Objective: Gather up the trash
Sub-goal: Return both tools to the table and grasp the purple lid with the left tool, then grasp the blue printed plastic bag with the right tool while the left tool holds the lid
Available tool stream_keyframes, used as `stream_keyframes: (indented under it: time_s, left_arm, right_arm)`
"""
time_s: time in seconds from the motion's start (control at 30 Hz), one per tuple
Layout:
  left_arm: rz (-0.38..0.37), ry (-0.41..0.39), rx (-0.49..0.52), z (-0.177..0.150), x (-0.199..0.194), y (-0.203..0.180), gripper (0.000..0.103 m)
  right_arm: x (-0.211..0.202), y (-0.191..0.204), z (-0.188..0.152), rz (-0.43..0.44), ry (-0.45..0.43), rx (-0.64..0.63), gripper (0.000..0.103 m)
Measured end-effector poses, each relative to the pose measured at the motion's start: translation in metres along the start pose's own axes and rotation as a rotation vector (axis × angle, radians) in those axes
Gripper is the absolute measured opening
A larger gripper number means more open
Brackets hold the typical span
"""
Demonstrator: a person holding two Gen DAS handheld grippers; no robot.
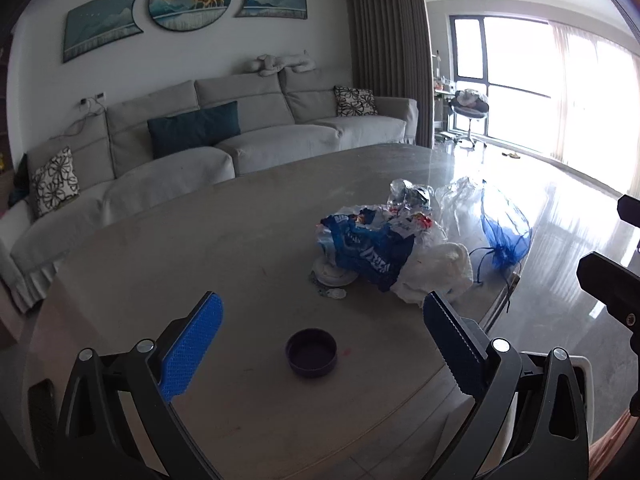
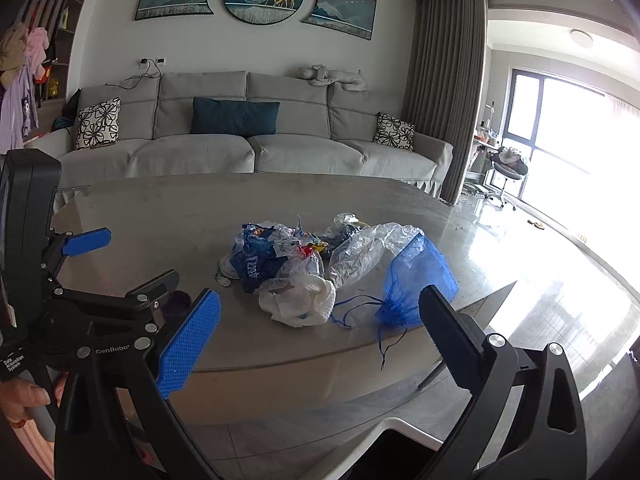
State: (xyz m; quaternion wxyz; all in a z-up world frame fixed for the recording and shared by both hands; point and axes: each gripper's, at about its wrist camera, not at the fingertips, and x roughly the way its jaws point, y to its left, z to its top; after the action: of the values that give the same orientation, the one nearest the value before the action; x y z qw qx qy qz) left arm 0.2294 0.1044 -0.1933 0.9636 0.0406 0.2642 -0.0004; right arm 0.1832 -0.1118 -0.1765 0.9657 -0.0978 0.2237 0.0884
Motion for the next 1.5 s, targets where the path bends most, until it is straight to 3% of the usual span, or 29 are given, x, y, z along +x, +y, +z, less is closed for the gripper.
stream_keyframes:
  time_s: [0.43, 0.7, 0.93, 1.03, 1.07, 1.13, 1.33, 1.5]
  left_arm:
    - [0.008, 0.117, -0.065, -0.025, 0.066, 0.017, 0.098]
    - [-0.026, 0.271, -0.115, -0.046, 0.112, 0.022, 0.098]
    - [-0.006, 0.278, -0.078, -0.048, 0.114, 0.011, 0.095]
    - [0.004, 0.269, -0.078, -0.049, 0.113, 0.010, 0.089]
    - [0.006, 0.259, -0.076, -0.050, 0.111, 0.009, 0.080]
    - [-0.004, 0.248, -0.064, -0.049, 0.107, 0.005, 0.047]
    - [-0.020, 0.249, -0.084, -0.046, 0.101, 0.009, 0.045]
    - [-0.006, 0.195, -0.089, -0.023, 0.090, 0.016, 0.045]
  right_arm:
    - [0.050, 0.021, -0.004, 0.046, 0.067, -0.007, 0.099]
    - [0.066, 0.028, -0.012, 0.048, 0.097, -0.024, 0.099]
    - [0.071, 0.022, -0.017, 0.040, 0.121, -0.010, 0.099]
    - [0.070, 0.022, -0.019, 0.036, 0.125, -0.014, 0.099]
    - [0.071, 0.022, -0.019, 0.034, 0.128, -0.016, 0.099]
    - [0.071, 0.023, -0.020, 0.035, 0.134, -0.018, 0.099]
    - [0.072, 0.027, -0.019, 0.036, 0.133, -0.030, 0.099]
    - [0.082, 0.034, -0.008, 0.045, 0.122, -0.045, 0.099]
